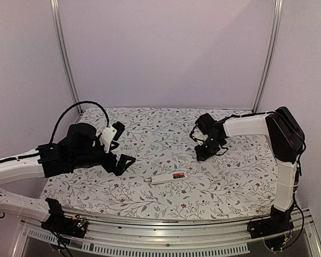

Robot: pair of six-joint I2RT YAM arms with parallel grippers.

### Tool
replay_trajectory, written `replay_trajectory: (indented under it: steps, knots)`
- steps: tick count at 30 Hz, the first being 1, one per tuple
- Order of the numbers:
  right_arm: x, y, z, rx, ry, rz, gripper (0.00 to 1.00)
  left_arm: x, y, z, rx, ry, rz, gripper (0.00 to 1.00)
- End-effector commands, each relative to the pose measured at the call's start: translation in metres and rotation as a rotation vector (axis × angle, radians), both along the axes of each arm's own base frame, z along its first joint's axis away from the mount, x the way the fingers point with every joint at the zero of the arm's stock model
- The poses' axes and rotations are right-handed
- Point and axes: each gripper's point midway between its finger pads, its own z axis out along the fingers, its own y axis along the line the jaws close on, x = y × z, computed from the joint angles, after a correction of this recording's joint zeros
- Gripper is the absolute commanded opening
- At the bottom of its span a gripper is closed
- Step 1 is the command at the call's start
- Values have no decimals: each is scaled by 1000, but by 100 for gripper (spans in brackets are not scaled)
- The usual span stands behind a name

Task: Load the batteries into the remote control
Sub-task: Move the right arm with the battery cover to the center of the board, then pick up the battery cover at the center of the board.

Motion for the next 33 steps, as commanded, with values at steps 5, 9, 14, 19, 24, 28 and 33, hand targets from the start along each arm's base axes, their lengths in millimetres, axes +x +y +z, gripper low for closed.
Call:
replay_trajectory:
  steps: [5, 9, 14, 19, 24, 28, 33]
  knots:
    - [-38, -21, 6, -72, 91, -17, 41, 4, 3, -7, 20, -4, 3, 100]
    - [-18, -5, 37, -15, 20, -15, 46, 4, 1, -8, 24, 4, -6, 100]
    - [-6, 1, 51, 14, -34, -31, 28, 4, 1, -6, 18, -1, -2, 100]
    - [-6, 0, 36, -3, -10, -39, 20, 4, 2, -6, 20, -2, -1, 100]
    - [0, 6, 28, -1, -13, -31, 19, 5, 0, -8, 29, 3, -7, 100]
    - [2, 6, 17, -22, 0, -23, 18, 6, -1, -10, 33, 7, -6, 100]
    - [1, 5, 6, -40, 11, -19, 16, 6, 0, -12, 36, 10, -4, 100]
